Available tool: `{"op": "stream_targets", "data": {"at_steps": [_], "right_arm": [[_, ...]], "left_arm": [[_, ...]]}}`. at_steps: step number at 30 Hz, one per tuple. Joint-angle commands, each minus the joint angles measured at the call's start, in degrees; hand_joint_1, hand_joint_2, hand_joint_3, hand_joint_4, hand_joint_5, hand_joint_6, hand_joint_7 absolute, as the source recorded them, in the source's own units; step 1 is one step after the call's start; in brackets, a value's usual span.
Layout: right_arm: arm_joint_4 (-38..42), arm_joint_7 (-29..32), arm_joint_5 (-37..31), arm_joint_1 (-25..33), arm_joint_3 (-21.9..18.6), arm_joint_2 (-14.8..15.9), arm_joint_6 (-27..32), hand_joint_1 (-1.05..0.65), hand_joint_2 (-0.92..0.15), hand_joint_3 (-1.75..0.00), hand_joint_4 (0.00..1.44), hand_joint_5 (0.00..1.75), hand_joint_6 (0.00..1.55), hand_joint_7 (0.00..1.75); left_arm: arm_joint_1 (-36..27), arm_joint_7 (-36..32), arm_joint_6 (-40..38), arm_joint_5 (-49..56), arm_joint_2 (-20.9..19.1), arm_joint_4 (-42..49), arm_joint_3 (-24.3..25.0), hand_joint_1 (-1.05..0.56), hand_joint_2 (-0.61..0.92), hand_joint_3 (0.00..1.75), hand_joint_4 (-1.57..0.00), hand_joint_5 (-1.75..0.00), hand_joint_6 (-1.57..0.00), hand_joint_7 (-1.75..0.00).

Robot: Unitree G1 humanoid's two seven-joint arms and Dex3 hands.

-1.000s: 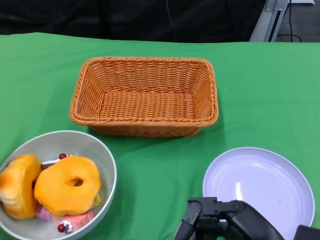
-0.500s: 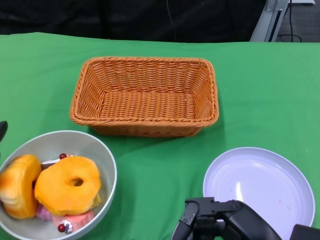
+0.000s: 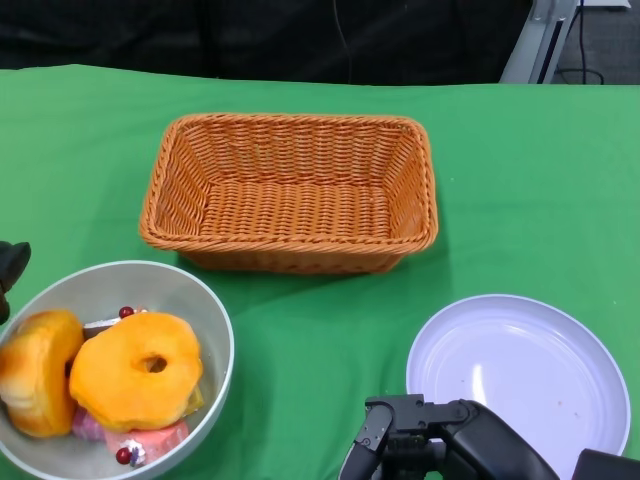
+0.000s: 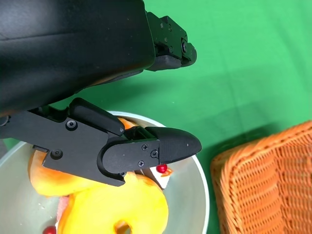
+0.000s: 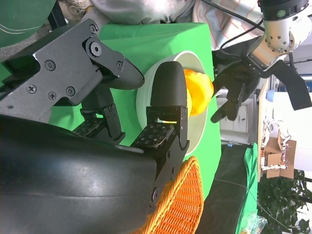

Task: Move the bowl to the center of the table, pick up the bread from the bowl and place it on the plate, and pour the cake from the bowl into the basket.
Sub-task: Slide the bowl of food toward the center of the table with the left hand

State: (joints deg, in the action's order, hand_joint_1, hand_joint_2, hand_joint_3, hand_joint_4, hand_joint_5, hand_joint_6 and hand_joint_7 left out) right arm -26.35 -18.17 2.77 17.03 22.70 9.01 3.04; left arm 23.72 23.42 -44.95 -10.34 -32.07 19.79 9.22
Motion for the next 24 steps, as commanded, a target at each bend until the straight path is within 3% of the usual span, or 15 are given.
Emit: {"op": "stream_targets", "data": {"at_steps": [1, 6, 12, 24], "right_arm": [[0.4, 0.2, 0.4, -0.1, -0.2, -0.3, -1.0, -0.07, -0.49, -1.1, 0.79, 1.6, 0.8, 1.11], [0.2, 0.4, 0.2, -0.2, -0.2, -0.2, -0.8, -0.08, -0.49, -1.1, 0.79, 1.59, 0.8, 1.11], [0.7, 0.3, -0.2, -0.4, -0.1, -0.1, -2.0, -0.08, -0.49, -1.09, 0.8, 1.6, 0.8, 1.11], [0.7, 0.6, -0.6, -0.9, 0.3, -0.5, -1.7, -0.09, -0.49, -1.09, 0.8, 1.59, 0.8, 1.11]], "left_arm": [[-1.8, 1.0, -1.9, -0.9, -0.7, -3.2, 0.6, -0.73, 0.92, 0.59, -0.04, 0.0, -0.11, 0.0], [-3.4, 1.2, -4.4, -1.9, -0.5, -7.7, 0.3, -0.73, 0.92, 0.59, -0.03, 0.0, -0.08, 0.0], [-4.5, -1.5, -9.2, -4.6, 3.2, -12.9, 3.1, -0.71, 0.92, 0.51, 0.0, 0.0, -0.08, 0.0], [-3.7, -2.3, -14.1, -6.3, 5.4, -15.6, 3.0, -0.72, 0.92, 0.51, 0.0, 0.0, -0.02, 0.0]]}}
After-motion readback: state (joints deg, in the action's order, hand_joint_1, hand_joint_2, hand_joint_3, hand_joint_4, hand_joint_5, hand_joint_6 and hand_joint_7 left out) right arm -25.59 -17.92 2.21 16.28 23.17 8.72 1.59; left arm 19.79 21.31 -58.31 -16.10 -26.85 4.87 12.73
